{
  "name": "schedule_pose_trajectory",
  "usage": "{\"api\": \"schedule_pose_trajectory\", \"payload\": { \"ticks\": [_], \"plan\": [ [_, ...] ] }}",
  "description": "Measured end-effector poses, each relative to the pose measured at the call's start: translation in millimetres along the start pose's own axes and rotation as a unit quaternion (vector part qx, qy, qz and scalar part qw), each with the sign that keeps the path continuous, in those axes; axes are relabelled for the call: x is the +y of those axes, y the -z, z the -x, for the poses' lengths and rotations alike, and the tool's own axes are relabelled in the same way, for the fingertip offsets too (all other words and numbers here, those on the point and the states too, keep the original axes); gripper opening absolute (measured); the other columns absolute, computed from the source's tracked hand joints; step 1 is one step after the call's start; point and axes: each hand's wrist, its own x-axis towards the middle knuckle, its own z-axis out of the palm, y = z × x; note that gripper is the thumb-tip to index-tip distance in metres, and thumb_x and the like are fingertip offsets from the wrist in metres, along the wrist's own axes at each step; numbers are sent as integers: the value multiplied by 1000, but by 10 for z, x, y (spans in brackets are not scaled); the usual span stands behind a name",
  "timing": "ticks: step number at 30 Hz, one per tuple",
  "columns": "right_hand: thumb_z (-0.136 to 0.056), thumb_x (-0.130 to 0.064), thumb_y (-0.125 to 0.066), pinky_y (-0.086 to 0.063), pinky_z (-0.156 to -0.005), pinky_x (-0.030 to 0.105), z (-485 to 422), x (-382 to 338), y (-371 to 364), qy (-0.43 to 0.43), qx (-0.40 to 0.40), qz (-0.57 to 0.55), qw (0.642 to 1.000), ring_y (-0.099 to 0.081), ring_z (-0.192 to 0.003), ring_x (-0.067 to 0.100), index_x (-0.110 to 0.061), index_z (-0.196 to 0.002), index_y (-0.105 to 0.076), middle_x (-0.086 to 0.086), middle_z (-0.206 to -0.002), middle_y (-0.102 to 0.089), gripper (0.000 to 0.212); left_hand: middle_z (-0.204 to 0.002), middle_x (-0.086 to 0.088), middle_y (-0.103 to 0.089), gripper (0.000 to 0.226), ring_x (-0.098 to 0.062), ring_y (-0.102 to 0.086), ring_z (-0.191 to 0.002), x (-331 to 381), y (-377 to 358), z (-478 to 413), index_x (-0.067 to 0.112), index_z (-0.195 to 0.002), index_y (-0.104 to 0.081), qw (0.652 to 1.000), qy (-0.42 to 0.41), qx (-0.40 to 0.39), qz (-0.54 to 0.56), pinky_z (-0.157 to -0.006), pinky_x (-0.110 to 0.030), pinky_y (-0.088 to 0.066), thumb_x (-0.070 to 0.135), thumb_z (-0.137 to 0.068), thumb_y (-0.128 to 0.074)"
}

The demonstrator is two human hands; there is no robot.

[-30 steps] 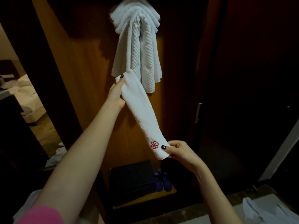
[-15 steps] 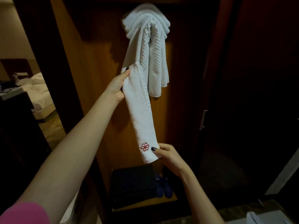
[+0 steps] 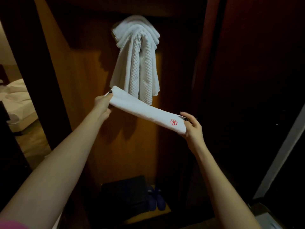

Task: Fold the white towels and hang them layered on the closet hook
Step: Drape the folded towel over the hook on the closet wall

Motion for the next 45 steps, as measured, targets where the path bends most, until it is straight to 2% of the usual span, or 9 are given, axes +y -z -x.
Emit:
{"api": "schedule_pose_trajectory", "payload": {
  "ticks": [3,7,9,15,26,35,40,43,45],
  "plan": [
    [-91,8,-38,-54,-54,22,-286,-321,77,-51,-46,-15,998,-68,-67,11,-8,-86,-68,12,-97,-67,34,-123,-15,-60,36,-24,-58,-105,96,-26,-55,-3,-129,-51,1000,-9,-21,-4,-90,-41,-50,8,-96,-58],
    [-94,1,-48,-55,-60,22,-659,-682,84,-47,-98,18,994,-68,-73,10,-8,-100,-70,10,-99,-68,25,-96,-6,-63,8,-20,-60,-88,327,-132,-118,4,-95,-60,997,-40,-47,-36,-75,-36,-49,12,-97,-58],
    [-94,-2,-53,-54,-62,21,-872,-870,24,-7,-100,47,994,-67,-77,9,-10,-103,-70,8,-99,-69,20,-87,-5,-62,15,-22,-59,-90,487,-203,-169,10,-83,-56,996,-66,-56,-32,-75,-37,-48,12,-98,-57],
    [-91,2,-55,-54,-56,21,-1608,-1426,-249,59,-90,76,991,-64,-77,11,-7,-108,-68,4,-91,-67,23,-81,-3,-62,20,-5,-61,-68,1085,-427,-440,8,-77,-56,986,-139,-89,-21,-54,-16,-52,14,-94,-63],
    [-91,7,-53,-60,-67,27,-3158,-1950,-796,174,-147,29,973,-69,-85,16,-10,-106,-68,14,-110,-66,27,-89,-5,-58,11,-13,-58,-80,1663,-976,-1630,13,-88,-52,963,-256,-88,7,-46,-16,-49,12,-99,-53],
    [-94,3,-53,-59,-64,25,-4412,-2206,-1373,164,-197,-81,963,-65,-94,21,-4,-116,-64,21,-136,-52,26,-97,-7,-60,9,-16,-62,-87,2114,-1492,-2618,10,-90,-51,946,-306,-58,87,-59,-25,-55,8,-99,-51],
    [-92,8,-52,-59,-66,29,-5006,-2366,-1639,145,-214,-167,951,-68,-81,19,10,-126,-56,16,-99,-66,35,-105,-9,-60,9,-18,-62,-94,2358,-1716,-3048,7,-105,-48,943,-311,-36,115,-75,-35,-56,4,-98,-52],
    [-94,5,-49,-57,-72,30,-5280,-2411,-1817,141,-232,-183,945,-64,-95,19,-3,-122,-61,10,-110,-64,31,-115,-14,-60,29,-23,-62,-104,2426,-1865,-3228,0,-125,-49,937,-313,2,155,-88,-44,-54,5,-96,-56],
    [-96,2,-47,-56,-73,28,-5435,-2424,-1894,156,-252,-201,934,-62,-101,17,-10,-120,-60,5,-113,-62,30,-107,-8,-61,17,-20,-61,-99,2447,-1946,-3332,9,-112,-54,931,-315,5,185,-90,-43,-54,6,-96,-59]
  ]
}}
